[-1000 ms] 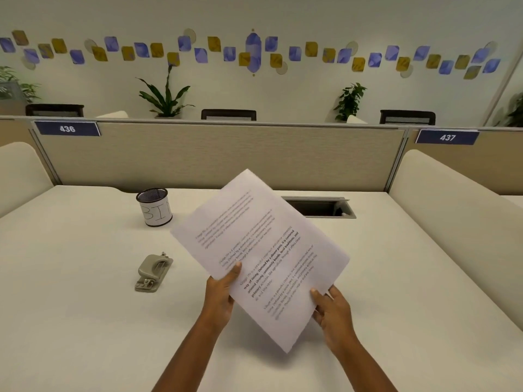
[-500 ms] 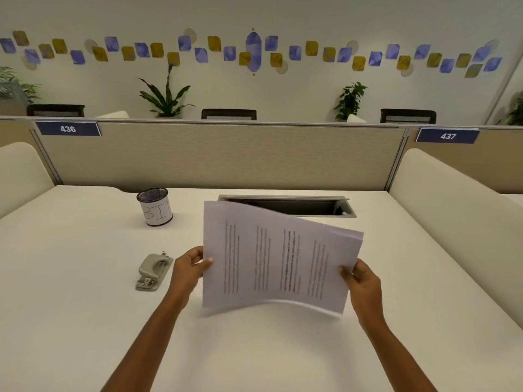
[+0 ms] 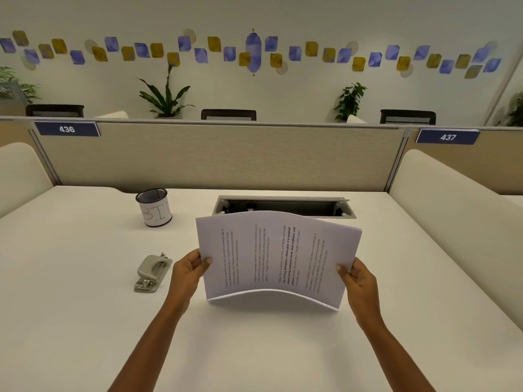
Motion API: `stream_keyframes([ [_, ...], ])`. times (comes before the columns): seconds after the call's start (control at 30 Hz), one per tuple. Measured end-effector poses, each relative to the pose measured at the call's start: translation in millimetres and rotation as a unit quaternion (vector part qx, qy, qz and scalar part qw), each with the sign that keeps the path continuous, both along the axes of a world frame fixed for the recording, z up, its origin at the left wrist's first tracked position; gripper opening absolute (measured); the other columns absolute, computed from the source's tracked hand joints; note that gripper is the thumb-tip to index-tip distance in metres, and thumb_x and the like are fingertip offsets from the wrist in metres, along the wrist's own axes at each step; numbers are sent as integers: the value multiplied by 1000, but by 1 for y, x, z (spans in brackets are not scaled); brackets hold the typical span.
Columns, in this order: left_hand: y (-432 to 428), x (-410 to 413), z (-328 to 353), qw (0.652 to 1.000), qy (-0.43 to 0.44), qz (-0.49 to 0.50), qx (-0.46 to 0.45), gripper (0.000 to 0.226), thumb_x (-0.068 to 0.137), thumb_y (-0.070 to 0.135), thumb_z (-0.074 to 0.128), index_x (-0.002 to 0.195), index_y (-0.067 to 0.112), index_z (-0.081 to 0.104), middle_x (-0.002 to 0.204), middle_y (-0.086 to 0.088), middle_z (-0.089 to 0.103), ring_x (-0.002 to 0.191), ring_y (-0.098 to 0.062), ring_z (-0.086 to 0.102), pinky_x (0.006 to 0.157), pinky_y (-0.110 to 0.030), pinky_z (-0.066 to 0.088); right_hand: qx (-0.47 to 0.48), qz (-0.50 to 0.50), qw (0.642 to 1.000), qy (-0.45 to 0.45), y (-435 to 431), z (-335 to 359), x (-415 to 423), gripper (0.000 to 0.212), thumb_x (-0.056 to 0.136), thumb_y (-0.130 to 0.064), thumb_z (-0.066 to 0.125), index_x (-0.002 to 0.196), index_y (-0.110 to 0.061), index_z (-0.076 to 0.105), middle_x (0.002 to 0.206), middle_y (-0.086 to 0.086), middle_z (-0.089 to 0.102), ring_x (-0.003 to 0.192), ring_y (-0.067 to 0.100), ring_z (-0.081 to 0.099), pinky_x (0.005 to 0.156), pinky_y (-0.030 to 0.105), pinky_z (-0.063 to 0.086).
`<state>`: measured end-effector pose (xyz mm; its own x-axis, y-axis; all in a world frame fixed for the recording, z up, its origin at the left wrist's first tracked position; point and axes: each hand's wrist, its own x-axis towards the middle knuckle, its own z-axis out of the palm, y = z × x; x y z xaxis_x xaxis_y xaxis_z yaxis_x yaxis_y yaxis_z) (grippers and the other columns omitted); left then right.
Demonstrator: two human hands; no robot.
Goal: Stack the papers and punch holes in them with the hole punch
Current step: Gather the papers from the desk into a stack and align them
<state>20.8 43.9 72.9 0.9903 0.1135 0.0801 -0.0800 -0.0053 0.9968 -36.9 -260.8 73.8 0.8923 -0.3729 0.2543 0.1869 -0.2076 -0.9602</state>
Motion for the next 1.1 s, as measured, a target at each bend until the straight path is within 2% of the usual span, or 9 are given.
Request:
stream_keyframes([
  [0.1,-2,-4,-2,1000,20,-16,-4,26,86,4,56,111,13,57,110,-7,63,94,-29,61,76,-31,54,12,6,999,29,-2,-4,2,16,91,-9,51,97,-24,56,99,3,65,88,20,64,66,14,54],
  [0.2,-10,-7,-7,999,42,-4,-7,17,88,6,53,103,10,58,104,-9,64,89,-31,60,81,-40,51,-2,-31,996,87,-3,-15,4,19,90,-10,54,109,-9,54,110,12,63,105,35,60,82,33,48],
  [0.37,-28,-9,-8,997,50,17,-54,16,91,9,50,103,5,59,92,-4,65,74,-18,63,59,-20,57,16,-117,979,163,5,-29,0,59,88,-14,59,139,-7,30,147,20,32,130,37,39,104,46,36],
  [0.5,-49,-14,-10,991,76,20,-105,15,92,11,47,101,5,58,91,-9,65,74,-24,63,65,-31,55,77,-118,967,212,21,-41,-7,69,89,-20,58,144,-7,20,148,21,24,131,37,36,105,44,34],
  [0.6,-65,-22,-10,985,87,8,-150,15,93,11,45,94,14,59,88,-8,66,77,-26,63,69,-34,54,184,-70,957,214,32,-43,-8,65,89,-24,57,142,-5,23,129,13,42,115,29,46,98,40,39],
  [0.7,-77,-29,-14,976,103,-9,-193,17,94,10,43,102,12,58,91,-8,66,81,-26,63,74,-36,53,305,0,934,184,39,-35,-9,43,93,-14,50,134,-7,38,119,16,55,106,31,55,91,42,47],
  [0.8,-82,-33,-18,970,122,-24,-208,18,93,10,45,107,12,56,97,-9,66,88,-29,63,76,-36,53,261,-16,956,134,41,-27,-8,33,92,-4,48,125,-6,47,110,14,59,95,27,58,75,34,52],
  [0.93,-69,-31,-23,967,128,-20,-217,22,89,0,50,106,12,56,98,-4,66,87,-18,63,66,-26,59,195,-23,975,105,30,-17,-3,26,91,-2,50,116,-7,50,107,12,60,88,22,60,71,32,52],
  [1.1,-35,-18,-19,968,116,7,-221,23,88,2,52,106,14,57,91,-1,66,83,-17,61,57,-17,57,110,-6,991,74,6,-6,2,20,90,-2,51,107,-12,52,93,3,63,79,11,60,57,17,55],
])
